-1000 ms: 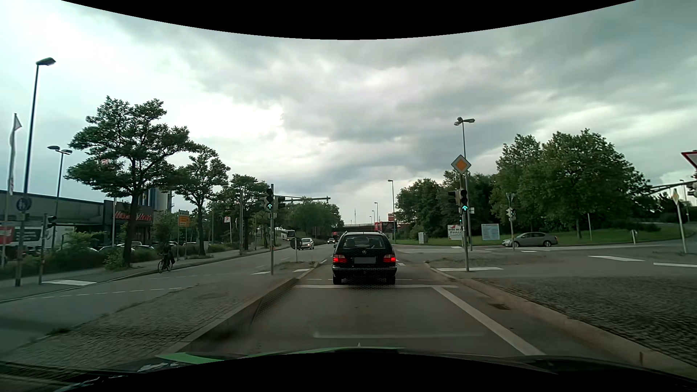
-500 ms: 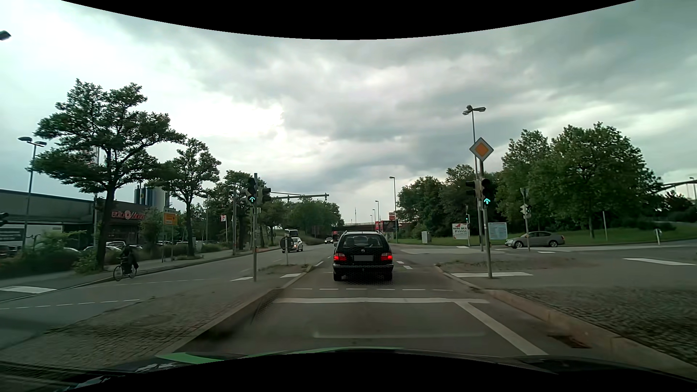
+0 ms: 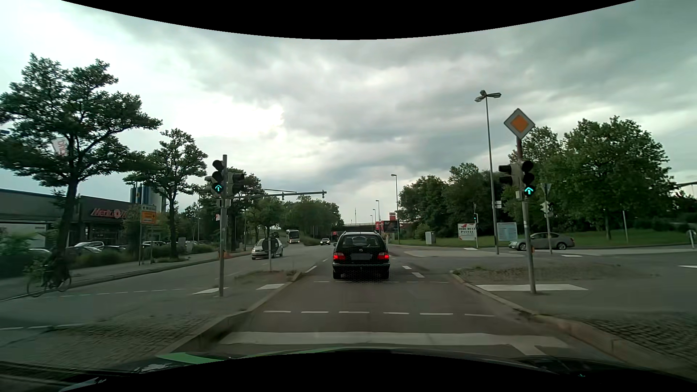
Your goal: Follow the waypoints while adhering to traffic rules and regulations
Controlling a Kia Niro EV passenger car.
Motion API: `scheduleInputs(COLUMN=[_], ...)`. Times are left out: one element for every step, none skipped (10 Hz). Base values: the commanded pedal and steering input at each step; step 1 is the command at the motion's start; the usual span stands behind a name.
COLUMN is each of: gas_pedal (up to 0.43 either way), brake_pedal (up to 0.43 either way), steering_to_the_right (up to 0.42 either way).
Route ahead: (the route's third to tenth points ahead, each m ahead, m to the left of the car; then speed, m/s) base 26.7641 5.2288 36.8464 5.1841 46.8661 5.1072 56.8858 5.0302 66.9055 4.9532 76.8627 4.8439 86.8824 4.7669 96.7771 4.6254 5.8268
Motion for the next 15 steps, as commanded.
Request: scheduleInputs(gas_pedal=[0.280,0.280,0.280,0.280,0.268,0.268,0.268,0.268,0.268,0.268,0.268,0.268,0.268,0.268,0.268], brake_pedal=[0.000,0.000,0.000,0.000,0.000,0.000,0.000,0.000,0.000,0.000,0.000,0.000,0.000,0.000,0.000], steering_to_the_right=[0.001,0.001,0.001,0.001,0.001,-0.001,-0.003,-0.003,-0.003,-0.003,-0.003,-0.003,-0.003,-0.003,-0.003])
